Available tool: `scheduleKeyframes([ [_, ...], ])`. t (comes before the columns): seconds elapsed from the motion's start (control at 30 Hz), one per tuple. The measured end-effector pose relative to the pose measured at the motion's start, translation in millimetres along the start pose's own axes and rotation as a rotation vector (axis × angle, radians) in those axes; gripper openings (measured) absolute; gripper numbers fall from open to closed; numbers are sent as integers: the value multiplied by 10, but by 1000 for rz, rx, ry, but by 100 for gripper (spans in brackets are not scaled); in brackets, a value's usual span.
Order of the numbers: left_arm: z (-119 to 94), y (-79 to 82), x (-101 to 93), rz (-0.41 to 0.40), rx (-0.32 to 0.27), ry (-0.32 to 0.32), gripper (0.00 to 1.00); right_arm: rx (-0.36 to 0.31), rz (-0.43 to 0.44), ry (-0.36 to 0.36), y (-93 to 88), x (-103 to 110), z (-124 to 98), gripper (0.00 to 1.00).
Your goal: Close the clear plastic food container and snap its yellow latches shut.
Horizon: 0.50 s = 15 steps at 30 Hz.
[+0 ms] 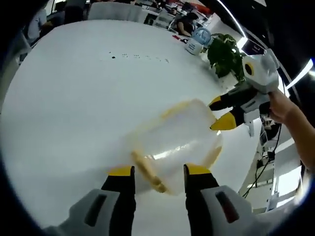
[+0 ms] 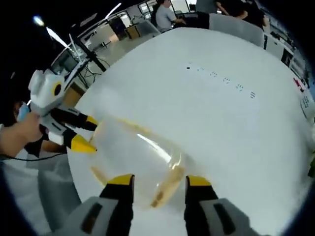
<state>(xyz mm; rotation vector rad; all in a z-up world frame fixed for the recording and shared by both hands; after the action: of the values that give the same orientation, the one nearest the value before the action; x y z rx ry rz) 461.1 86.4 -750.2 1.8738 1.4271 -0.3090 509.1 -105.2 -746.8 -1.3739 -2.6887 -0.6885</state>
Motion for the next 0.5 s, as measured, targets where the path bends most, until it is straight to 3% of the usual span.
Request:
scheduleKeyframes([
  [0.2, -1, -5, 5, 2, -1, -4, 34, 1, 38, -6, -6, 23, 22, 40],
  [0.5, 30, 21, 8, 13, 17, -7, 29, 8, 61, -35, -10, 67, 29, 35],
])
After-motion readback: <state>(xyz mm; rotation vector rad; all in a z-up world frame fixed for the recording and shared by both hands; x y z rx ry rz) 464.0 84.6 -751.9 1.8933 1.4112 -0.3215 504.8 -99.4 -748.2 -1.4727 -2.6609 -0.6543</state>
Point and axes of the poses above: the point that each gripper's makers call its tool centre point, and the gripper's own axes: z roughly forward along the fingers, x roughly to its left, y roughly out of its top, the point moved 6 cm from there along -z, roughly backward along the fingers, and after that the axes turned 10 degrees about -y, right-handed, at the moved point
